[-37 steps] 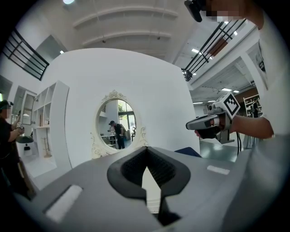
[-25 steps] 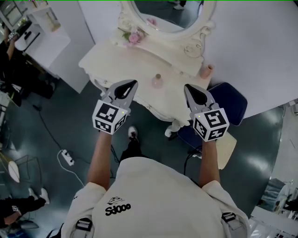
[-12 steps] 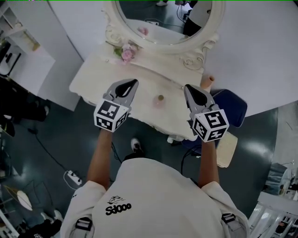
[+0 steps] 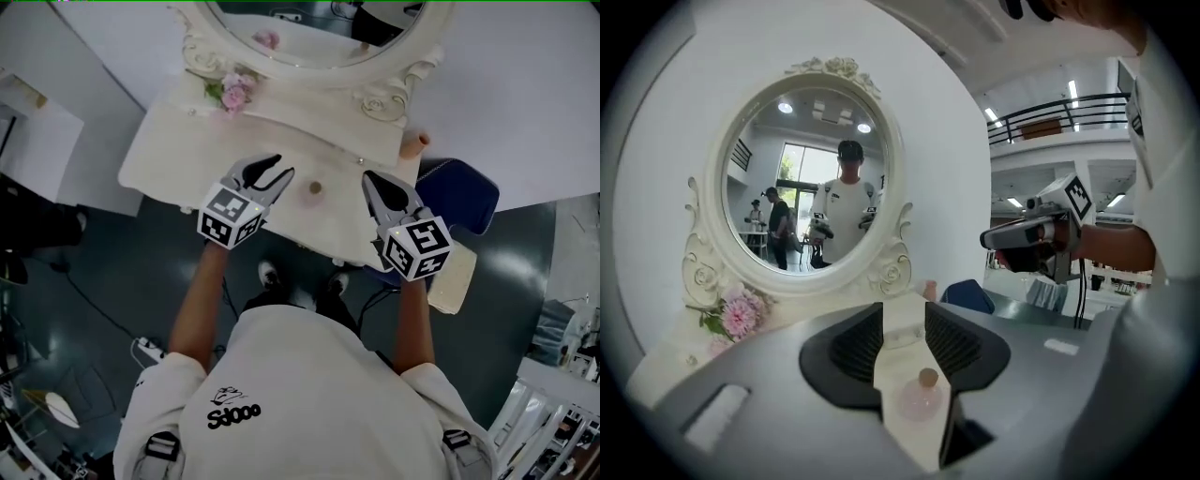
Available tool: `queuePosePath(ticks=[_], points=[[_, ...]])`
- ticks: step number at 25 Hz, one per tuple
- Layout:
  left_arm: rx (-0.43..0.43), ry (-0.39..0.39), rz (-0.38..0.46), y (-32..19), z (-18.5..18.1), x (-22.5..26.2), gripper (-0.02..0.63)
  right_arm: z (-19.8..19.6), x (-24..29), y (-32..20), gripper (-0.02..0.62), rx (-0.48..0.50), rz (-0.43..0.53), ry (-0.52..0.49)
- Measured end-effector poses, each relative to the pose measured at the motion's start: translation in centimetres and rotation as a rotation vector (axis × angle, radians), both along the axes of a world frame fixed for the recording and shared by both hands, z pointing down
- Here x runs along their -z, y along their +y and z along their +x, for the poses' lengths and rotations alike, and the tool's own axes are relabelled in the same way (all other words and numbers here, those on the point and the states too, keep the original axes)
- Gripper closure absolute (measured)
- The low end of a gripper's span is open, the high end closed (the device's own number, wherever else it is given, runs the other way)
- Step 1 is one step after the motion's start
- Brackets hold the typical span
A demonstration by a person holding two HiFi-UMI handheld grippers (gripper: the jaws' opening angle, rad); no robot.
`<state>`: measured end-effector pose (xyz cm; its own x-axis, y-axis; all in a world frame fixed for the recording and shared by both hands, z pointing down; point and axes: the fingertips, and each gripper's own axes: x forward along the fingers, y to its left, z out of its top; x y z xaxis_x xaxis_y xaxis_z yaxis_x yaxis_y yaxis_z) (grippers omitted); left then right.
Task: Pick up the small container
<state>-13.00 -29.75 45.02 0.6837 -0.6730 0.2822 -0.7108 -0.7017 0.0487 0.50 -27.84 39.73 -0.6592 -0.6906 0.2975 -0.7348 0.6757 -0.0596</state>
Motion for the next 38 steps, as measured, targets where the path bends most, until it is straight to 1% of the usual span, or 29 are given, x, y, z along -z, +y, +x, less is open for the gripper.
queuePosePath(ticks=[5, 8, 11, 13, 15, 18, 19, 22, 24, 28, 30, 33, 38], points=[[-0.048, 0.046, -0.085, -0.2, 3.7, -3.9, 0.391, 1.7, -3.0, -0.9, 0.594, 0.012, -0.099, -0.021], [-0.071, 0.021, -0.134, -0.4, 5.5, -6.8, 0.357, 2.5, -5.2, -1.3, 0.594, 0.018, -0.153, 0.004], [-0.083, -0.007, -0.192, -0.2, 7.1, -10.0, 0.343, 3.4, -7.4, -1.0, 0.594, 0.013, -0.185, 0.028], [-0.082, -0.042, -0.208, -0.1, 7.8, -11.8, 0.341, 3.9, -8.7, -0.7, 0.594, 0.011, -0.201, 0.056], [-0.074, -0.089, -0.205, -0.3, 8.3, -13.5, 0.341, 4.4, -9.6, -0.4, 0.594, 0.01, -0.218, 0.076], [-0.072, -0.173, -0.171, -0.7, 8.8, -15.7, 0.341, 5.3, -10.9, -0.2, 0.594, -0.005, -0.241, 0.096], [-0.071, -0.176, -0.167, -0.8, 9.0, -16.2, 0.341, 5.6, -11.2, -0.1, 0.594, -0.013, -0.248, 0.101], [-0.041, -0.135, -0.18, -1.3, 9.3, -17.2, 0.348, 6.8, -12.0, 0.2, 0.594, -0.042, -0.271, 0.102], [-0.023, -0.139, -0.163, -1.8, 9.4, -17.5, 0.359, 7.5, -12.4, 0.4, 0.594, -0.06, -0.287, 0.092], [-0.003, -0.177, -0.104, -2.2, 9.5, -18.1, 0.438, 9.0, -13.0, 0.9, 0.594, -0.1, -0.31, 0.091], [0.026, -0.17, -0.084, -2.4, 9.2, -18.2, 0.463, 9.7, -13.3, 1.3, 0.594, -0.114, -0.315, 0.096], [0.063, -0.15, -0.074, -2.4, 9.1, -18.3, 0.465, 10.8, -13.5, 1.8, 0.594, -0.136, -0.327, 0.1], [0.088, -0.158, -0.095, -2.4, 9.0, -18.5, 0.466, 11.8, -13.1, 2.1, 0.594, -0.158, -0.331, 0.095]])
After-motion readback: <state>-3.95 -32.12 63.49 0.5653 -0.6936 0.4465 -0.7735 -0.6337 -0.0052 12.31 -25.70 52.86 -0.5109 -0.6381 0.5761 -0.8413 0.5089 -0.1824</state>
